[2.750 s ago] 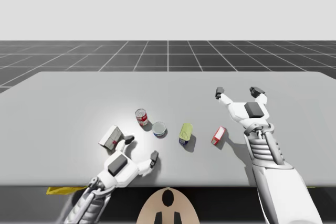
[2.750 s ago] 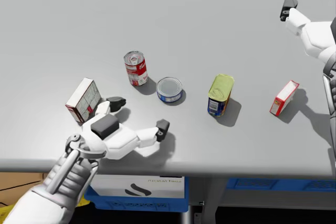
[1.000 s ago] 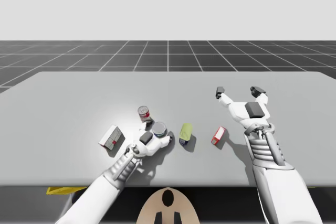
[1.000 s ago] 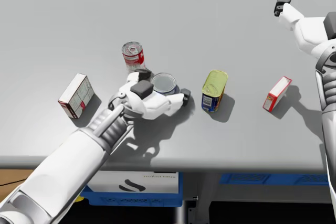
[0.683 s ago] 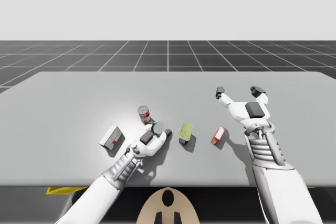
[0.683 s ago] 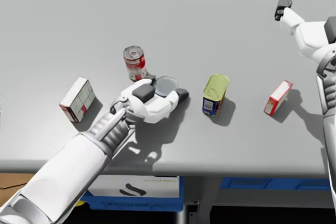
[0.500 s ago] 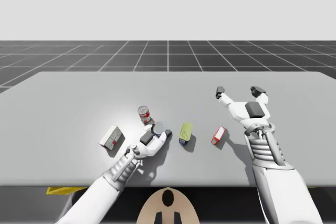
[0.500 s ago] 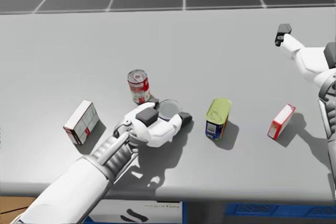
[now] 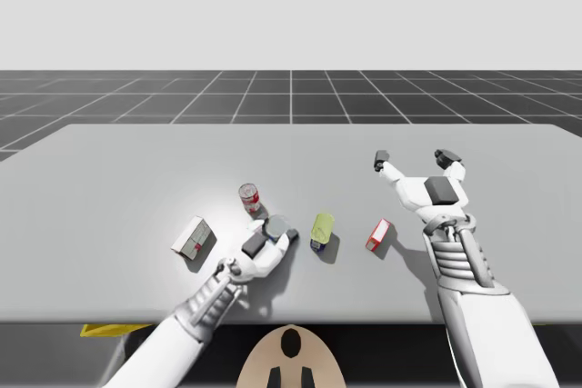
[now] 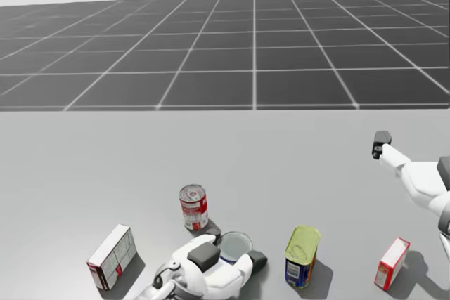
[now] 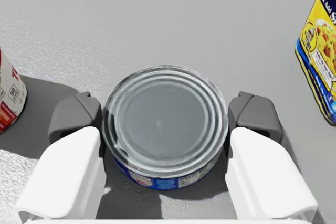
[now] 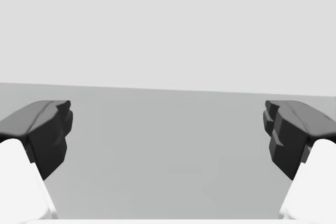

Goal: Lift the tuna fish can off the table.

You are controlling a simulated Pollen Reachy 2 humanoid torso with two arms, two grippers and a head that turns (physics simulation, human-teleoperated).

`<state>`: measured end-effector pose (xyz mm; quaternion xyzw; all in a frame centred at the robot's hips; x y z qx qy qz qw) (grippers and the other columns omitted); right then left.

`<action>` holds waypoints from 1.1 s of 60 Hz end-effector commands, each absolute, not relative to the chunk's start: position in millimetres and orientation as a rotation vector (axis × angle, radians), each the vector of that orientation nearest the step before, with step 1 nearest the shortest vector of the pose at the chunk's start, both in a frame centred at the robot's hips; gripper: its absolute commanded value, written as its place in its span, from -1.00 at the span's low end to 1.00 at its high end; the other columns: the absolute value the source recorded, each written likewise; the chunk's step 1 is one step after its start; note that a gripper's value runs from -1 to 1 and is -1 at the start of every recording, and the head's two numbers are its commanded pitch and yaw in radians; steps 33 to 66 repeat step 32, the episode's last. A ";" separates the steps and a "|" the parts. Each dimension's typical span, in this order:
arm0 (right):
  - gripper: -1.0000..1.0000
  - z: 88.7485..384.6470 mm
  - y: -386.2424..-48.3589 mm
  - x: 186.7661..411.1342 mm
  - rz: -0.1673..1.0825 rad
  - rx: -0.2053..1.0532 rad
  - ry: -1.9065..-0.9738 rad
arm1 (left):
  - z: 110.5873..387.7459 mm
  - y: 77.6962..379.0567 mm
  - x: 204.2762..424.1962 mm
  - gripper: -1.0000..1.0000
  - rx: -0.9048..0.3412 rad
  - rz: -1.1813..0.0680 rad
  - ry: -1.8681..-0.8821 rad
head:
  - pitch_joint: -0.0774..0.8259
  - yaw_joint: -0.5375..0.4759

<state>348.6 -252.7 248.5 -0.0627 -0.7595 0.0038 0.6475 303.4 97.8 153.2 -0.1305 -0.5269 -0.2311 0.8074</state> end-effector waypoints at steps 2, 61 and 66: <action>-1.00 248.5 -252.2 348.4 0.007 -0.168 -1.731 | 189.0 77.0 293.2 1.00 -0.366 -0.479 -1.201 | -0.03 0.24; -1.00 237.7 -250.3 346.8 0.193 -0.134 -1.675 | 353.1 103.1 280.6 1.00 -0.312 -0.450 -1.608 | -0.09 0.25; -1.00 237.7 -250.3 346.8 0.193 -0.134 -1.675 | 353.1 103.1 280.6 1.00 -0.312 -0.450 -1.608 | -0.09 0.25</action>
